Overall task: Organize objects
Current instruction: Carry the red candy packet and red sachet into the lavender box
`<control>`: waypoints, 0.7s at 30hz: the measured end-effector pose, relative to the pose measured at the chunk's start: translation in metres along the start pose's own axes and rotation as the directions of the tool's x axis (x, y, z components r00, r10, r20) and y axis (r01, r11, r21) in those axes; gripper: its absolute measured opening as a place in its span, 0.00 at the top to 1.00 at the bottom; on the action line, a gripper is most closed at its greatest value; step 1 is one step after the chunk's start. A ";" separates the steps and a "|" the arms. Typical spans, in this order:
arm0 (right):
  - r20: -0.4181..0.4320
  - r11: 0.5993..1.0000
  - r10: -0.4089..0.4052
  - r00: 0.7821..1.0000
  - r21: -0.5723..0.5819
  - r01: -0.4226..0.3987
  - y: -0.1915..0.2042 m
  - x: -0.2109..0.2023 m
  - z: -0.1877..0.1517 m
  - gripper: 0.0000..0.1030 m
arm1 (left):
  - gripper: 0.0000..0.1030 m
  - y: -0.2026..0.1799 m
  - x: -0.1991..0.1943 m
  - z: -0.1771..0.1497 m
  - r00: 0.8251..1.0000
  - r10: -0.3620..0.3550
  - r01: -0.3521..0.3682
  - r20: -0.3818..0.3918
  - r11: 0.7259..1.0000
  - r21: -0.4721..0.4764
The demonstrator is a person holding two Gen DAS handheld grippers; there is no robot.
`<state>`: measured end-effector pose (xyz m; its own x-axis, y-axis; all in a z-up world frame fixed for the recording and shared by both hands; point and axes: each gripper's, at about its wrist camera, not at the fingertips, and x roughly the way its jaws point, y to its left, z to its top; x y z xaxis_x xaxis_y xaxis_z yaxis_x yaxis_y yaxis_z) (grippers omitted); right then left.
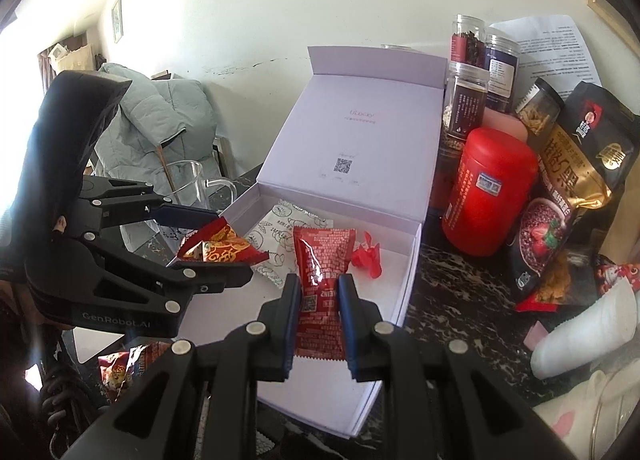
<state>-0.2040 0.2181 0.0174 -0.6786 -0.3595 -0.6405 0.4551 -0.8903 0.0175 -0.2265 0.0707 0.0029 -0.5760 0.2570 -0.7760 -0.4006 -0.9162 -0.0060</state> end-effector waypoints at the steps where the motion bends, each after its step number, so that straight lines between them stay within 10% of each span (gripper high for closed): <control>1: 0.004 1.000 -0.001 1.000 0.001 0.001 -0.001 0.002 0.002 0.82 | 0.42 0.001 0.003 0.002 1.000 0.000 0.000 -0.001 1.000 0.000; 21: 0.065 1.000 0.012 0.998 0.003 -0.012 -0.033 0.035 0.056 0.82 | 0.42 0.021 0.037 0.047 0.998 0.052 -0.053 0.019 0.999 0.008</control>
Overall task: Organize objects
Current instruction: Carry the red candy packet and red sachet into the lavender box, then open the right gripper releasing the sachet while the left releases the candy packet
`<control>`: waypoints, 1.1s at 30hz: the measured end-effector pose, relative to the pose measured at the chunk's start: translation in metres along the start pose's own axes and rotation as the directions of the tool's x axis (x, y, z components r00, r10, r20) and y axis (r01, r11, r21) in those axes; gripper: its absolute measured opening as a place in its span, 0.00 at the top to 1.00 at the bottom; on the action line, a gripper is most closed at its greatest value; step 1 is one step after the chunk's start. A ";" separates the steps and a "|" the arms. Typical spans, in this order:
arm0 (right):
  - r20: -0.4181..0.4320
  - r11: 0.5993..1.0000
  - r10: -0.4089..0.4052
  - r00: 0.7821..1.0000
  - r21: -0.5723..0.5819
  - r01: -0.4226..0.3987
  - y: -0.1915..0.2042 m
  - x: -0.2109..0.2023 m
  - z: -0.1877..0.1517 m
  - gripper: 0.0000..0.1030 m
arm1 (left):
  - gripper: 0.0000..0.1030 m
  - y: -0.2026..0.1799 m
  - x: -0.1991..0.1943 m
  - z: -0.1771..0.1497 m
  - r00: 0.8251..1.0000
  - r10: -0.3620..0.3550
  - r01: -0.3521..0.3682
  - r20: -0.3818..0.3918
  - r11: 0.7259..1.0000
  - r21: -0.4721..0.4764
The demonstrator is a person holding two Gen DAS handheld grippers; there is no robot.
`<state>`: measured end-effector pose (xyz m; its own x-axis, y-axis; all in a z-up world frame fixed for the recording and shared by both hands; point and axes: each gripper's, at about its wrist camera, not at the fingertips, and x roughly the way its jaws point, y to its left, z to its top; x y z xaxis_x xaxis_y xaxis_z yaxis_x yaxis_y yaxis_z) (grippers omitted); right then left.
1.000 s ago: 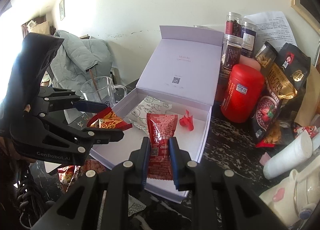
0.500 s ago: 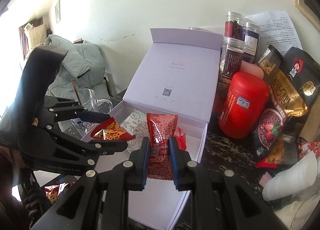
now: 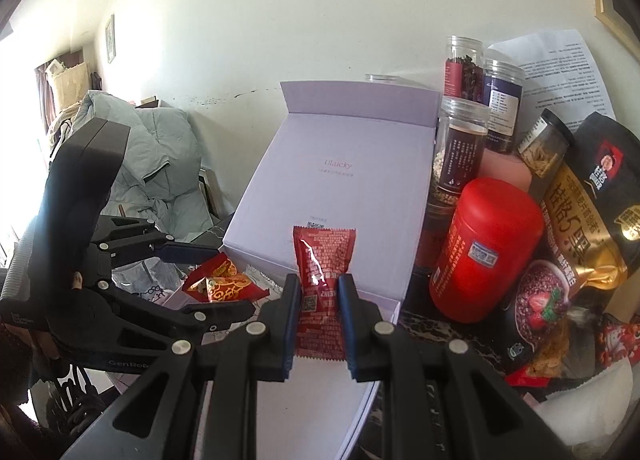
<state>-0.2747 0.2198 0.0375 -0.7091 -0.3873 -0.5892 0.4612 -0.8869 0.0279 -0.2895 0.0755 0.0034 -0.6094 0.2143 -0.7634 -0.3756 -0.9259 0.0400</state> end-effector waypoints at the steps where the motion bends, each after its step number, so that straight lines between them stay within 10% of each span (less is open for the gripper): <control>1: -0.002 1.000 0.005 1.000 -0.001 -0.005 -0.001 0.003 -0.001 0.82 | 0.42 0.000 0.003 0.002 1.000 0.003 -0.003 -0.003 1.000 -0.001; 33: -0.230 0.998 0.023 0.973 0.060 -0.009 -0.020 0.081 -0.038 0.76 | 0.39 -0.010 0.057 -0.007 0.991 0.048 -0.047 -0.122 0.999 0.011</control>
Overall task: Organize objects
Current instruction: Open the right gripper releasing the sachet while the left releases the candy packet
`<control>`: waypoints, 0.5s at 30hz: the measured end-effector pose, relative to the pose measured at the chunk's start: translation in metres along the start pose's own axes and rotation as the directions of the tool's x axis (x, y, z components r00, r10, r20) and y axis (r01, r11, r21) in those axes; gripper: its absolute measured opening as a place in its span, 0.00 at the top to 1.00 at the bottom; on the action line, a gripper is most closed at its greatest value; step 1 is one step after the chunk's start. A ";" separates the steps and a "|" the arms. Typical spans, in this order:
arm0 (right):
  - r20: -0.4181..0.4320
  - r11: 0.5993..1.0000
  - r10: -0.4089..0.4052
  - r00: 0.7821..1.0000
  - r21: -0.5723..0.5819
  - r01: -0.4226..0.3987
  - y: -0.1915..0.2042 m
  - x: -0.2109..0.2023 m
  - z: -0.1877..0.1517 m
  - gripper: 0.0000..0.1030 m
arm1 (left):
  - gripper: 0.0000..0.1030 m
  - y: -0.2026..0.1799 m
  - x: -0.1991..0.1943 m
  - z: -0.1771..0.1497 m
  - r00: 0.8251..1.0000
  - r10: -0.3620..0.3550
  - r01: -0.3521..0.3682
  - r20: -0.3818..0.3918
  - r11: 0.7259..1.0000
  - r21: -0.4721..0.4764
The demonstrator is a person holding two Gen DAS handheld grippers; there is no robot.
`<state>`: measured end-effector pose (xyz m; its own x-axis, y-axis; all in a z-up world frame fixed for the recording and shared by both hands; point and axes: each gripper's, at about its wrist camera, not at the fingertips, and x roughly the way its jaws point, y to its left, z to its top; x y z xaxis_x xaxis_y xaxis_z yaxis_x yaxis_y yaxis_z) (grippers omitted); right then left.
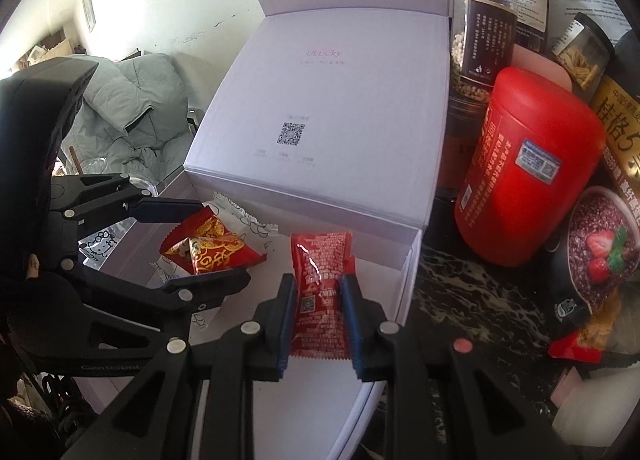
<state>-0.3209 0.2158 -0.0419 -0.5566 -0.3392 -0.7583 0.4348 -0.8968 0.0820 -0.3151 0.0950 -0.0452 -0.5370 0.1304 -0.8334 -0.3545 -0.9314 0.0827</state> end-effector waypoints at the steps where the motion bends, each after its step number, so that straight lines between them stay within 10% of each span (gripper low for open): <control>1: -0.005 1.000 0.000 1.000 0.003 0.000 -0.001 0.001 0.000 0.76 | 0.38 -0.001 0.000 0.000 1.000 0.005 -0.005 -0.001 1.000 0.002; 15: 0.068 1.000 -0.019 0.997 0.001 0.019 0.007 -0.031 0.008 0.62 | 0.33 0.004 -0.027 0.000 0.999 0.042 -0.040 0.018 0.997 -0.068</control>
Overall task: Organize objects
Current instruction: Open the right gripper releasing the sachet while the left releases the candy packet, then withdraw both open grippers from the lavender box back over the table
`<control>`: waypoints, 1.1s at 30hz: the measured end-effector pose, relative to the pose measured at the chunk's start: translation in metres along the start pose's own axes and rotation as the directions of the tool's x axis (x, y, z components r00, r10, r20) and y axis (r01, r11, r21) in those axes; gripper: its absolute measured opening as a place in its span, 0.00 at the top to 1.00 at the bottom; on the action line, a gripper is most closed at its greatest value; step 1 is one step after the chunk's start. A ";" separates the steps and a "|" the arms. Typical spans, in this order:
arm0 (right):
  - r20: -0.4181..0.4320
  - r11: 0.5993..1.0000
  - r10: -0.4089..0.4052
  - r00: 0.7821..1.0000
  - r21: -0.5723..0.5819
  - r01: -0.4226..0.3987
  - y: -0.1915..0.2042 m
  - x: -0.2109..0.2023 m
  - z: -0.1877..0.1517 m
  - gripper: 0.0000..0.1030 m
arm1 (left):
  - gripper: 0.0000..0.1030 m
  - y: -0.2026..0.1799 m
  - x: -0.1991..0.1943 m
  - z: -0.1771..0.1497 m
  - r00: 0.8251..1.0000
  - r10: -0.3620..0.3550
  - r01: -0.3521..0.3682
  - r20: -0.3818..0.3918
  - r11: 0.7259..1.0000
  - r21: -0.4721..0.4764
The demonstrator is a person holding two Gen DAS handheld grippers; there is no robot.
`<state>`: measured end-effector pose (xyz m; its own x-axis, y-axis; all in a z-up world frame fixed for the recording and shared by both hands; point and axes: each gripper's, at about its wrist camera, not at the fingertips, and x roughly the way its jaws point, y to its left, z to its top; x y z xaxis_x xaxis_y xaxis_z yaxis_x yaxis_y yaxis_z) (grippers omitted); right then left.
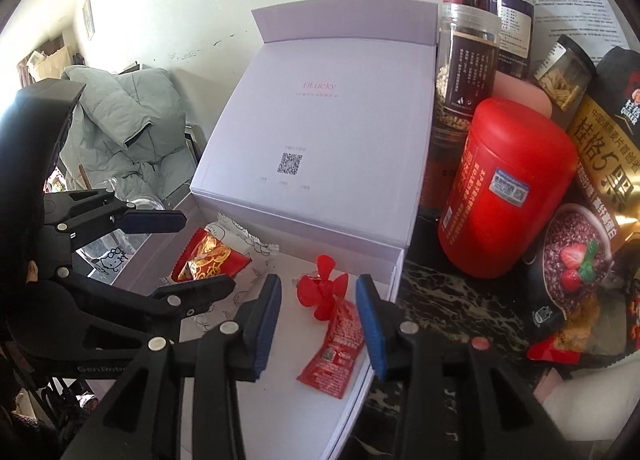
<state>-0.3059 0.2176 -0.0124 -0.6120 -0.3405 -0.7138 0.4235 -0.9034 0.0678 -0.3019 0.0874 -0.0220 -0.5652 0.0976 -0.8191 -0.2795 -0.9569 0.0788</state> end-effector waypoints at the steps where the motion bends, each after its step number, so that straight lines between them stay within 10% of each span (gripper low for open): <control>1: 0.003 1.000 -0.001 1.000 0.003 0.001 0.001 -0.002 0.001 0.62 | 0.32 0.000 -0.004 0.000 1.000 0.006 -0.006 0.007 1.000 -0.003; 33: 0.170 0.996 -0.082 0.982 -0.006 0.085 0.042 -0.128 0.011 0.47 | 0.16 0.024 -0.131 -0.023 0.978 0.066 -0.042 0.196 0.991 -0.123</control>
<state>-0.2169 0.2202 0.0899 -0.7492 -0.3042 -0.5884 0.3742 -0.9273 0.0029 -0.2162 0.0451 0.0743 -0.7238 0.0861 -0.6846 -0.1577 -0.9866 0.0427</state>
